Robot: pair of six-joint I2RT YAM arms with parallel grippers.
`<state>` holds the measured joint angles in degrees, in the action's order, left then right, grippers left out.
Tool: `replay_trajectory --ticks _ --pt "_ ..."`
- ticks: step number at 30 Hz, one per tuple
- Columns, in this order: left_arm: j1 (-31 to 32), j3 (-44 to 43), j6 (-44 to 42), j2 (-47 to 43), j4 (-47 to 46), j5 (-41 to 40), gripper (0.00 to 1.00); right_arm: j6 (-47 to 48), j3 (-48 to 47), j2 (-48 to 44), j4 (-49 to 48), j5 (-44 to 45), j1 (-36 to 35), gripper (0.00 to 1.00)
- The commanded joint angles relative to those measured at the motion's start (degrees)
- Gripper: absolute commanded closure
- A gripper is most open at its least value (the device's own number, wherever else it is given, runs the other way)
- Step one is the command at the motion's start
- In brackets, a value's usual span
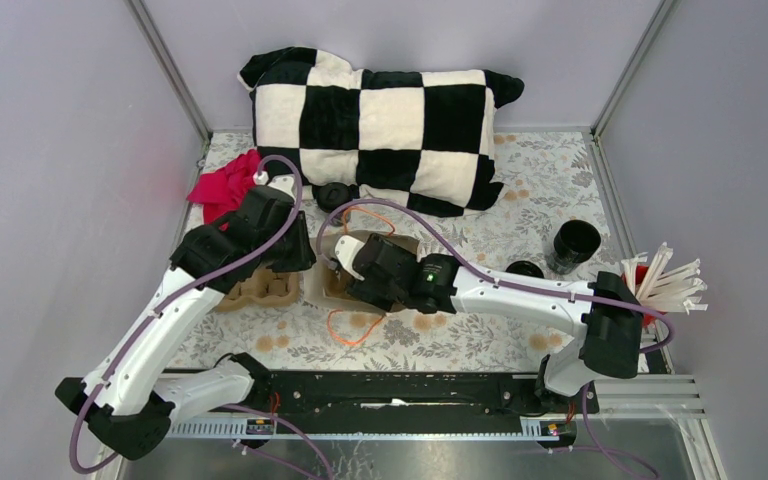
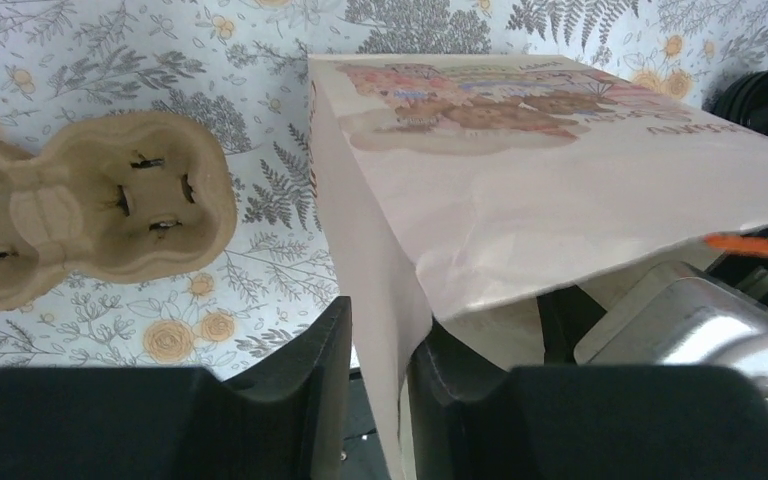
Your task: Pack the takeout coffee
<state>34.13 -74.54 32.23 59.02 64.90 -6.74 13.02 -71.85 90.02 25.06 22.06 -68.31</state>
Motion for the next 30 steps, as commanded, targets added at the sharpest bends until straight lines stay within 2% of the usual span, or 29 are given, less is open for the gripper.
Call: replay_trajectory --ticks 1,3,7,11,16,20,25,30 --pt "3.2 2.4 1.5 -0.2 -1.5 -2.4 0.78 0.7 -5.1 0.1 0.3 1.9 -0.8 0.53" --pt "4.9 4.2 1.9 -1.7 -1.9 -4.3 0.9 2.0 -6.9 0.6 1.6 1.7 -0.9 0.53" --pt "8.0 7.3 2.4 -5.7 -4.4 -6.5 0.94 6.2 -8.5 0.8 2.5 -0.4 -1.2 0.53" --pt "11.1 10.4 2.5 -10.1 -6.6 -10.6 1.0 11.5 -6.2 -0.5 0.7 -5.6 -1.6 0.51" --pt "13.0 13.9 0.7 -12.7 -10.9 -16.3 1.0 19.4 -3.9 -1.9 1.1 -11.1 -1.6 0.49" --pt "14.7 17.3 -1.4 -12.7 -16.1 -16.3 1.0 22.4 -3.5 -2.5 0.8 -9.1 -1.5 0.49" --pt "16.8 18.9 -1.2 -12.3 -17.1 -17.2 1.0 27.2 0.2 -2.4 -3.7 -6.7 -0.3 0.47" --pt "17.9 19.8 -0.1 -14.0 -16.4 -17.8 1.0 26.9 1.3 -2.9 -4.1 -5.0 1.0 0.51"
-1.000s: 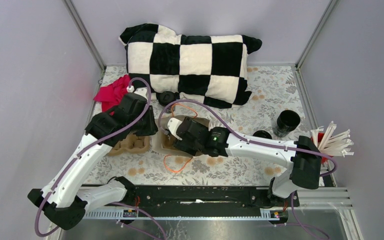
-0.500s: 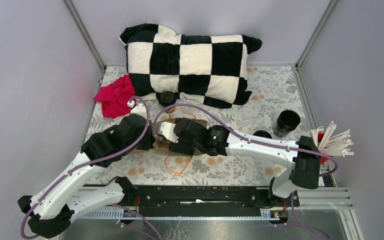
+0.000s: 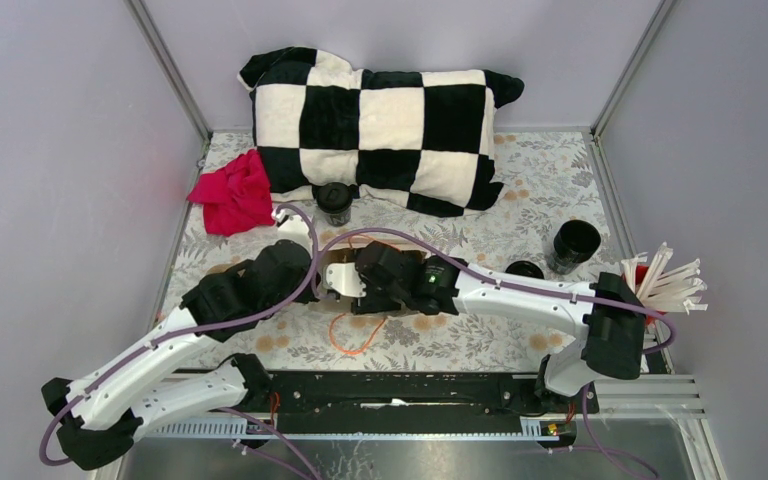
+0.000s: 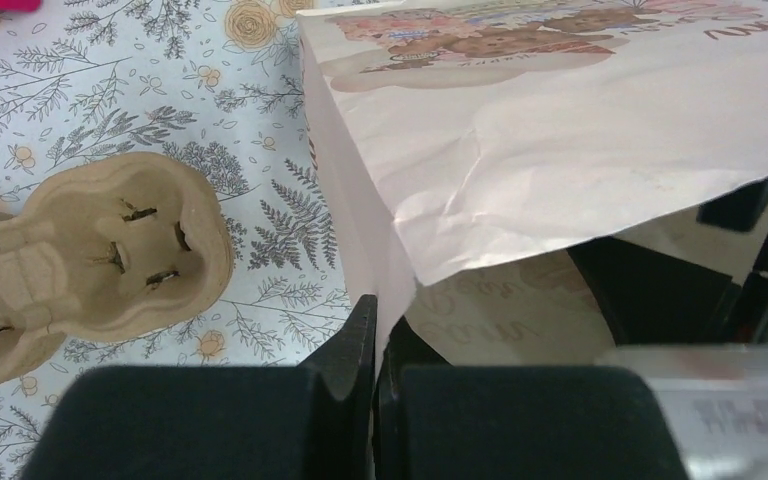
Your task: Pack the takeout coffee
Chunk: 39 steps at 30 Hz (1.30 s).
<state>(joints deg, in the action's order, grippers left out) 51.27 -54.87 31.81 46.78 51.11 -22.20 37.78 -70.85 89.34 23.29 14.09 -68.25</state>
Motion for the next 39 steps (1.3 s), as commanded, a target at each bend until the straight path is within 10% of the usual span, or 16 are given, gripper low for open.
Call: replay_trajectory --ticks 1,39 --pt "0.8 0.1 0.7 -1.6 -2.6 -2.0 1.0 1.8 0.5 -2.6 -2.3 4.2 1.0 0.52" --pt "1.7 5.1 -5.0 -0.5 -9.7 -5.8 1.0 0.4 8.5 0.6 -21.3 -0.6 12.4 0.52"
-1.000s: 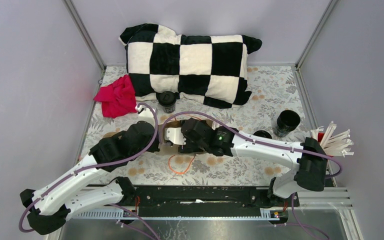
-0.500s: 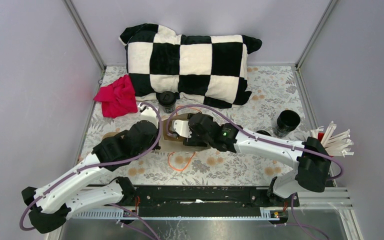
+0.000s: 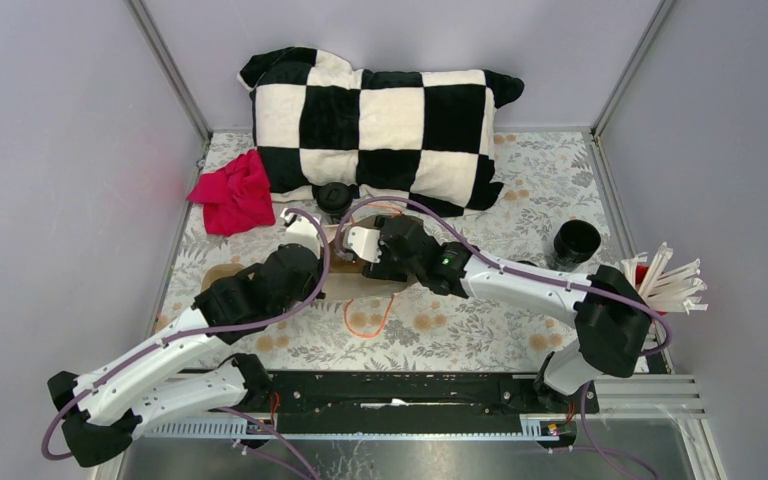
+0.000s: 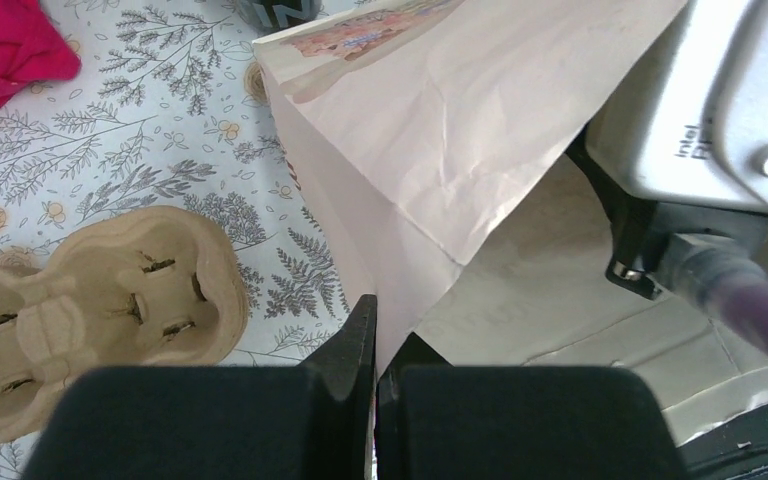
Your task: Pack the takeout coffee
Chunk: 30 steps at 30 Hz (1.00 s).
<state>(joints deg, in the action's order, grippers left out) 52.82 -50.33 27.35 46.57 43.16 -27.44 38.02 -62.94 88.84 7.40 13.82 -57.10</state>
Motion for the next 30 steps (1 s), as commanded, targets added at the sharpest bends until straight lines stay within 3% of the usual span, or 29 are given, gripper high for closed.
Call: replay_trajectory --ticks 1,8,20,30 --pt "0.2 0.7 -0.6 -0.4 -1.9 -0.2 1.0 -0.3 -0.1 1.2 -5.4 -0.5 1.3 0.52" --pt "0.1 1.0 -0.9 -0.6 -2.1 0.5 1.0 -0.6 -5.1 3.0 -6.7 0.1 1.3 0.51" --pt "0.1 0.6 -1.2 -0.5 -2.0 1.0 1.0 0.7 -2.7 8.4 -16.2 -0.4 2.2 0.52" --pt "0.2 -4.3 -2.6 1.2 -0.3 9.0 1.0 -1.7 -1.8 3.6 -12.3 -2.5 2.2 0.51"
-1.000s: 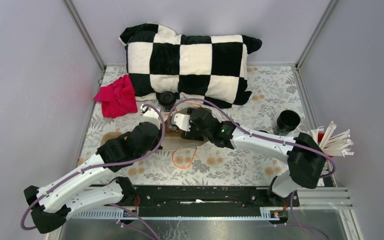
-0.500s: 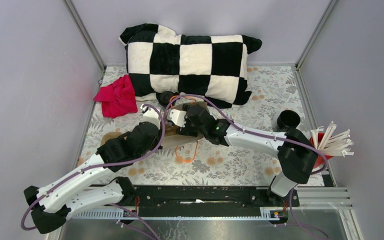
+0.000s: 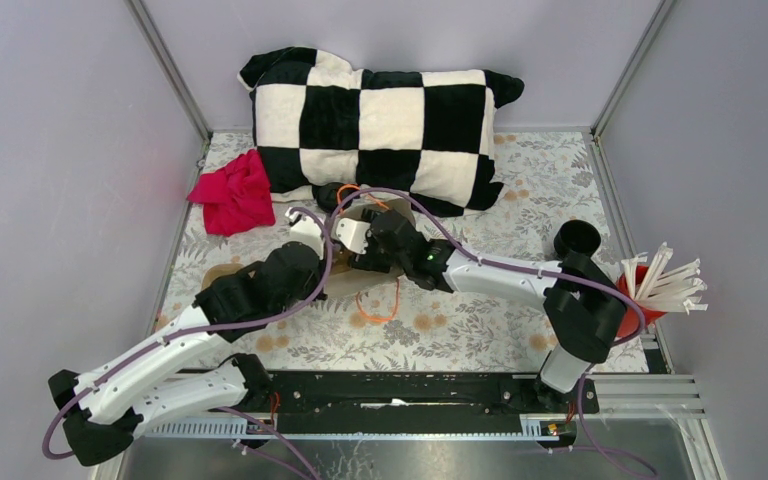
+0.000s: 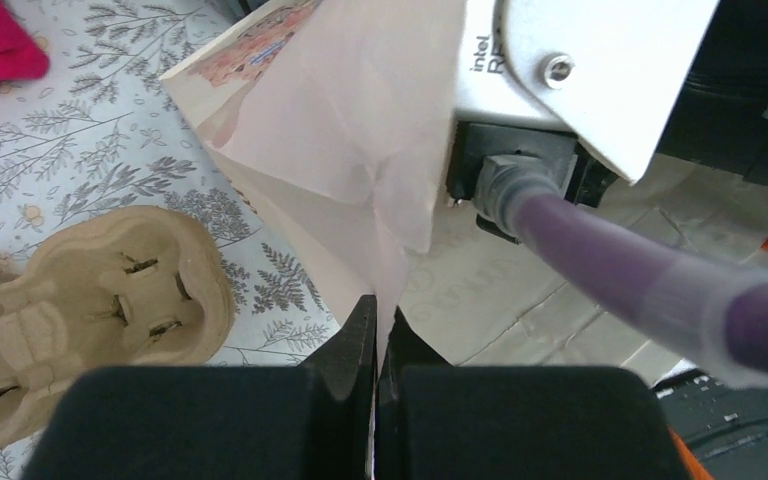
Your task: Pack the takeout coffee
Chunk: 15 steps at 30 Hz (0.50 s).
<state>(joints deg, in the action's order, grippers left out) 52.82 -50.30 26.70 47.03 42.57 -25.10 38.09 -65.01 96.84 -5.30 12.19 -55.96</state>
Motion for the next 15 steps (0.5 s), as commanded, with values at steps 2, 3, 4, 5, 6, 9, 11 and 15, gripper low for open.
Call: replay_trajectory --ticks 2,3,4,5,6,9,11,15 --pt "0.2 -6.3 -1.9 1.5 1.4 9.3 1.0 -1.9 0.7 -6.2 2.9 -2.0 1.0 0.51" --pt "0.2 -7.2 -1.8 1.7 2.2 10.4 1.0 -1.9 0.7 -7.1 4.4 -2.2 1.0 0.51" --pt "0.1 -8.1 -1.4 1.8 2.7 11.5 1.0 -2.1 0.9 -8.0 5.8 -2.4 1.0 0.52" --pt "0.2 -8.9 -1.1 1.8 3.2 12.4 1.0 -2.3 1.3 -9.3 7.2 -2.6 1.0 0.52" --pt "0.1 -9.5 -0.5 1.8 3.7 13.3 1.0 -2.3 2.0 -10.4 8.2 -2.9 0.9 0.52" --pt "0.1 -11.1 1.0 1.9 5.0 15.8 1.0 -2.7 3.2 -13.1 12.2 -5.2 0.9 0.53" --pt "0.2 -11.9 2.0 2.0 5.8 17.1 1.0 -3.6 4.0 -15.1 14.2 -7.3 0.9 0.53" --pt "0.1 -13.0 3.9 3.1 7.4 20.9 1.0 -4.8 3.7 -17.0 20.7 -10.0 0.9 0.53"
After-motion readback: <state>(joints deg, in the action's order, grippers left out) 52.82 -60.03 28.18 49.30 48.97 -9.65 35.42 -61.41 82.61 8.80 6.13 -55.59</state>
